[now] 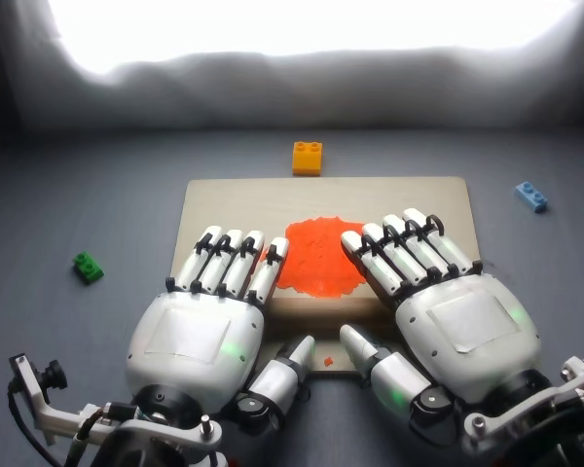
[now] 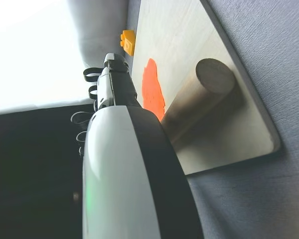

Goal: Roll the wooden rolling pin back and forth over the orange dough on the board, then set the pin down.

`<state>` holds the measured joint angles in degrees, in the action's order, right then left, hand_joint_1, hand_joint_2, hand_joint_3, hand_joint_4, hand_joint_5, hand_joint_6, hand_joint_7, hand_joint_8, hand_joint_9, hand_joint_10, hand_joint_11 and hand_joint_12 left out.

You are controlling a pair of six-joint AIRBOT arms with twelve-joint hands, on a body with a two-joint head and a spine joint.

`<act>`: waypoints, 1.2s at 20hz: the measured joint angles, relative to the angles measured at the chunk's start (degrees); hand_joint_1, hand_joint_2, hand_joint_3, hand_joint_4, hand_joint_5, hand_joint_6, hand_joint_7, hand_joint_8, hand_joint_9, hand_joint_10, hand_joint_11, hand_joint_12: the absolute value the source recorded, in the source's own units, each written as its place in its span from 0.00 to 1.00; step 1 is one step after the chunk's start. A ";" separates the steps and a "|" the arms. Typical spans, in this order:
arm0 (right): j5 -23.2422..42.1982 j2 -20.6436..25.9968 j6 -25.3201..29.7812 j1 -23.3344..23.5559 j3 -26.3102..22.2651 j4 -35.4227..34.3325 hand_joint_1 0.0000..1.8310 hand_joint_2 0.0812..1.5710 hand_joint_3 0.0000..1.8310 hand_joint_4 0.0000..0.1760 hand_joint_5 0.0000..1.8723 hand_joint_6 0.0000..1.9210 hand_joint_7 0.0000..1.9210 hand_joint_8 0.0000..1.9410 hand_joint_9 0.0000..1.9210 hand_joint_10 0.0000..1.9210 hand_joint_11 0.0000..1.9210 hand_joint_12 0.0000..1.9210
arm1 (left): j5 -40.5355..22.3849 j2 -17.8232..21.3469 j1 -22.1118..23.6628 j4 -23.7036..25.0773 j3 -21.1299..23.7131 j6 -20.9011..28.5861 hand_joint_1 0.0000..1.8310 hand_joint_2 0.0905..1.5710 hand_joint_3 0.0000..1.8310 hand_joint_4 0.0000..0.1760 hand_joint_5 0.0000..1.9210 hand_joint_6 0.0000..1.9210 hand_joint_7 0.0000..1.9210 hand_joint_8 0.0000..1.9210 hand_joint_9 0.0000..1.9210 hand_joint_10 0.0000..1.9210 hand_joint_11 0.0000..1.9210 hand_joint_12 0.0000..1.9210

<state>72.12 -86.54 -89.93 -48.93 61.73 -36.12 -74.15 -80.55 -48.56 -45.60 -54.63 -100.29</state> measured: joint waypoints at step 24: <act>-1.05 -1.36 0.33 -0.55 2.84 -1.92 0.00 0.99 0.00 0.00 0.04 0.00 0.05 0.00 0.02 0.00 0.00 0.00 | 1.66 -1.38 0.68 0.33 -3.26 1.38 0.00 0.94 0.01 0.00 0.00 0.00 0.00 0.00 0.00 0.00 0.00 0.00</act>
<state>71.07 -87.90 -89.60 -49.47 64.58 -38.04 -72.49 -81.93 -47.88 -45.28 -57.89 -98.91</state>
